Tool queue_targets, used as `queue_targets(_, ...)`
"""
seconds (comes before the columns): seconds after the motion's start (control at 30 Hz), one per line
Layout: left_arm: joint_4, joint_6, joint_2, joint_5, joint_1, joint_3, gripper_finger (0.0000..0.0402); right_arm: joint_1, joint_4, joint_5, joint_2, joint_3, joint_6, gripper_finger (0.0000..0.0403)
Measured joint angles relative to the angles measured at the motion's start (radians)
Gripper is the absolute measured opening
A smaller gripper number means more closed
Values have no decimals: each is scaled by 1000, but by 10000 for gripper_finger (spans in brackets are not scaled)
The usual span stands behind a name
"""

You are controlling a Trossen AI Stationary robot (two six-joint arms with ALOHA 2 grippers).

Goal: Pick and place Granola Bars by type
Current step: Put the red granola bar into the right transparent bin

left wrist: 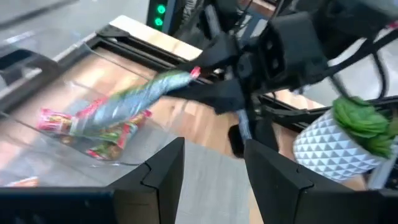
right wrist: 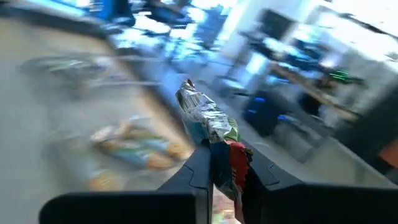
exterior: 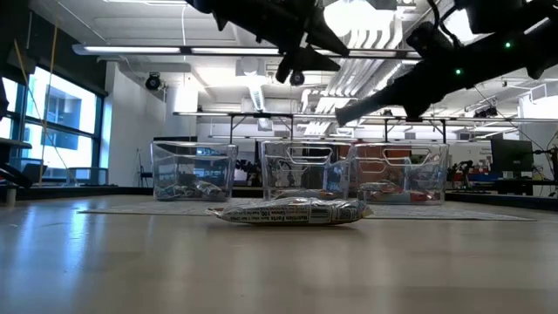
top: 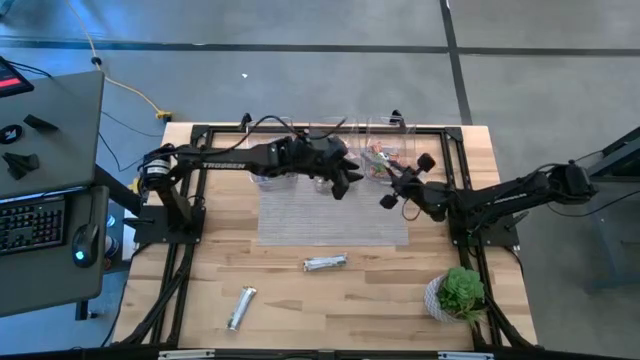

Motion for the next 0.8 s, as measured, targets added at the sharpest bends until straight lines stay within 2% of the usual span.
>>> queue_targets(0.17, -5, 56, -31, -2, 6, 0, 163, -13, 79, 108, 0, 0, -61, 31)
queue_targets(0.23, -18, 63, -37, 0, 6, 0, 163, -44, 57, 184, 0, 0, -46, 29)
queue_targets(0.3, -30, 67, -37, 0, 5, 0, 163, -90, -3, 205, 0, 0, 28, 26)
queue_targets(0.33, -36, 67, -37, 0, 6, 0, 163, -118, -44, 170, 0, 0, 98, 25)
queue_targets(0.4, -41, 67, -37, -1, 6, 0, 163, -185, -120, 19, 5, 0, 274, 24)
queue_targets(0.47, -49, 67, -37, -3, 6, 0, 163, -244, -159, -111, 23, 0, 349, 25)
queue_targets(0.63, -77, 67, -37, -3, 6, 0, 163, -348, -166, -140, 76, 0, 335, 28)
queue_targets(0.8, -89, 66, -37, 20, 6, 0, 163, -428, -157, -312, 123, 3, 342, 32)
